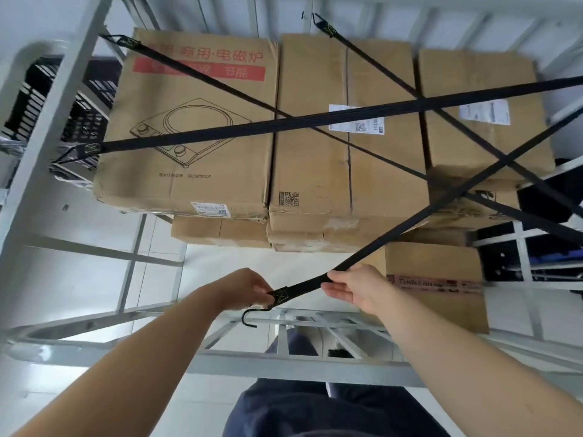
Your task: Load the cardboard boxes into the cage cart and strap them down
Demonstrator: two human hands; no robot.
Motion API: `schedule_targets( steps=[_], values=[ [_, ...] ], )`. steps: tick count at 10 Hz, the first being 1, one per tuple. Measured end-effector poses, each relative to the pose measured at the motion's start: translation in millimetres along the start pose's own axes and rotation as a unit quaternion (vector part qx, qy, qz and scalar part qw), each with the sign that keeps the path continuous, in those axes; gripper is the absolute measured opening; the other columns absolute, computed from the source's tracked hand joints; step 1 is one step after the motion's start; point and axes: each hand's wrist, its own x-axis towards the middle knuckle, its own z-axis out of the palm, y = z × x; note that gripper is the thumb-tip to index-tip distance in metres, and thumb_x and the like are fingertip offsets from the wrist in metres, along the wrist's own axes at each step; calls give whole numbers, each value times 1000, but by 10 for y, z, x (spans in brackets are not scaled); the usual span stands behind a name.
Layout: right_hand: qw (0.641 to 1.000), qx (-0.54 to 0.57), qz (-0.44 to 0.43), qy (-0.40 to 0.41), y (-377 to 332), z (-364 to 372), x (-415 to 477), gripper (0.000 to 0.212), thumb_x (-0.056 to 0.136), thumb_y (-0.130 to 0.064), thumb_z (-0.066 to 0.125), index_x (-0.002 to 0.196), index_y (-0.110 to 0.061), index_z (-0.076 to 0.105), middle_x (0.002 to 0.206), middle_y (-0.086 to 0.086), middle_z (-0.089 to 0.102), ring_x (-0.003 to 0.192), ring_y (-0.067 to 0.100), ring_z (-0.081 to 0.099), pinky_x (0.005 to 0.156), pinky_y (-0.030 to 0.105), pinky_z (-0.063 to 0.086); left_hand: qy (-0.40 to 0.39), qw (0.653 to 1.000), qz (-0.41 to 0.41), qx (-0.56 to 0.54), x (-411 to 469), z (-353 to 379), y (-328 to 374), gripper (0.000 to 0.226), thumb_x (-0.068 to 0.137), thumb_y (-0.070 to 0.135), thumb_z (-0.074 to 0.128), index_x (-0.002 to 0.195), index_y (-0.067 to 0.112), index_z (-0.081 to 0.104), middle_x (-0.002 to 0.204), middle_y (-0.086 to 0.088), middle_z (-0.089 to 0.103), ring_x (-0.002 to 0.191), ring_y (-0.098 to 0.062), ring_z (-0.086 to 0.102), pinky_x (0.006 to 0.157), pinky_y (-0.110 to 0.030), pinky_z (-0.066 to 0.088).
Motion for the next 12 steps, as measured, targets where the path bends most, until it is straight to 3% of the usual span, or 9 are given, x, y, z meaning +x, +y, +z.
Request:
schedule_targets(
  steps=[1, 2, 6, 8, 9, 10, 11, 12],
  values=[
    [999, -23, 15, 20, 115, 50, 117, 20, 87, 5, 62, 106, 9, 55, 89, 23, 67, 69, 26, 72, 55, 29, 58, -38, 999, -21, -6, 89, 115, -110, 12, 80, 37, 65, 81, 29, 74, 86, 7, 74, 68, -10, 62, 74, -27, 53],
    [998, -40, 23, 43, 206, 18, 180, 31, 87, 6, 62, 115, 8, 50, 97, 26, 65, 70, 27, 72, 55, 31, 59, -89, 996, -19, -5, 170, 280, -151, 14, 81, 38, 64, 85, 30, 75, 85, 11, 74, 68, -6, 67, 70, -18, 53],
    [995, -57, 23, 81, 213, -268, 161, 27, 86, 6, 63, 111, 7, 52, 104, 27, 64, 67, 25, 72, 51, 29, 57, -164, 986, -12, -4, 251, 440, 172, 18, 82, 43, 65, 90, 30, 74, 82, 17, 73, 71, -2, 70, 65, -14, 47],
    [999, -12, 1, 52, 119, -447, -2, 13, 87, 5, 62, 99, 7, 58, 91, 21, 68, 65, 22, 71, 51, 26, 55, -142, 989, -26, -6, 175, 487, 220, 12, 84, 43, 63, 84, 35, 71, 80, 21, 72, 81, -2, 65, 71, -16, 51],
    [999, 2, -11, 47, 104, -527, -111, 10, 88, 4, 60, 98, 6, 58, 95, 20, 68, 71, 23, 71, 54, 27, 56, -141, 989, -20, 28, 102, 501, 347, 13, 88, 40, 57, 87, 34, 68, 85, 17, 71, 80, -3, 64, 66, -13, 48],
    [999, 9, -18, 42, 91, -571, -200, 13, 89, 3, 59, 101, 7, 59, 98, 21, 67, 75, 24, 70, 58, 28, 56, -114, 992, -22, 54, 13, 485, 538, 19, 93, 35, 51, 104, 27, 64, 92, 9, 67, 77, -5, 63, 66, -17, 48],
    [999, -4, -30, 45, 45, -606, -285, 15, 91, 4, 55, 105, 10, 59, 88, 21, 67, 72, 23, 68, 60, 29, 56, -86, 994, -34, 66, -23, 490, 706, 28, 97, 26, 46, 112, 9, 63, 107, -1, 67, 87, -12, 65, 70, -21, 50],
    [996, -49, -39, 56, -39, -697, -425, 15, 93, 2, 52, 106, 7, 57, 84, 20, 66, 69, 22, 67, 58, 28, 56, -49, 997, -41, 39, -97, 511, 878, 31, 98, 25, 43, 110, 6, 64, 111, -3, 68, 96, -17, 66, 67, -22, 47]
  ],
)
